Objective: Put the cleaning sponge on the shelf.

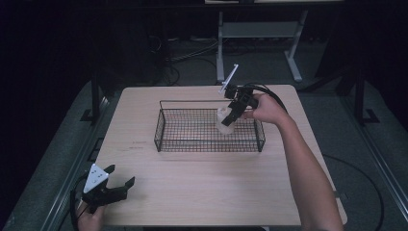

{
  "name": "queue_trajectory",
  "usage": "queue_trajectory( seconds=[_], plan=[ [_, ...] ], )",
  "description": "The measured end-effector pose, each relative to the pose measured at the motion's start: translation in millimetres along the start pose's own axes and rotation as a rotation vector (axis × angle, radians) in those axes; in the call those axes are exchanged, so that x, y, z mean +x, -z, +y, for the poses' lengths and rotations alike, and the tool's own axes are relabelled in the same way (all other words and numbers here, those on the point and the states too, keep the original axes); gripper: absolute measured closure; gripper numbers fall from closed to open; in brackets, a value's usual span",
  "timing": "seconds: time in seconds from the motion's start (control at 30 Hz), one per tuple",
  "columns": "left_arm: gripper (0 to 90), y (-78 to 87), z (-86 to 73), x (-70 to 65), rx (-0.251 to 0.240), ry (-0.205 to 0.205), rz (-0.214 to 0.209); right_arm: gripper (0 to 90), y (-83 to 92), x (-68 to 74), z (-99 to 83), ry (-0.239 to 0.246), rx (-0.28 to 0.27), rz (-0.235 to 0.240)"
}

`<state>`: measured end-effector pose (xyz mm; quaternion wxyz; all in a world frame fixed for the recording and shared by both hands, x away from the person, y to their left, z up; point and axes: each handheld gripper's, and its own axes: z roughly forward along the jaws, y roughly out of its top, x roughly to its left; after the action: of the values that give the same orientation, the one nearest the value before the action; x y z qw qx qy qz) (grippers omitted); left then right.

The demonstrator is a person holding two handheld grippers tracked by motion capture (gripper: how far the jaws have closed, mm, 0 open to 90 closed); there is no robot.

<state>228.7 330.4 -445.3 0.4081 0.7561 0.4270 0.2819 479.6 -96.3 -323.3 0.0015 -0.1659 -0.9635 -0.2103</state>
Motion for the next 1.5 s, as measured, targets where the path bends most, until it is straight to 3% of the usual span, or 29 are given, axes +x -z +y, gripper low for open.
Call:
queue_trajectory(
  seconds=[0.47, 0.67, 1.07, 1.33, 1.5],
  plan=[
    [13.7, 1.7, -0.5, 2.1, -0.005, 0.005, 0.003, 28.1, -26.8, -12.8, 1.5, -0.025, 0.033, 0.02],
    [13.7, 1.9, -0.8, 2.0, -0.005, 0.011, 0.005, 28.1, -38.4, -17.3, -6.4, -0.051, 0.036, 0.04],
    [13.7, 3.2, -1.1, 2.4, -0.007, 0.009, 0.008, 27.9, -47.7, -19.8, -12.0, -0.065, 0.016, 0.047],
    [13.7, 2.2, -1.0, 1.0, -0.003, 0.008, 0.005, 27.9, -58.5, -19.7, -17.7, -0.075, 0.05, 0.047],
    [13.7, 1.6, -0.4, 1.4, -0.005, 0.01, 0.005, 27.8, -61.1, -20.2, -18.0, -0.072, 0.041, 0.051]
  ],
)
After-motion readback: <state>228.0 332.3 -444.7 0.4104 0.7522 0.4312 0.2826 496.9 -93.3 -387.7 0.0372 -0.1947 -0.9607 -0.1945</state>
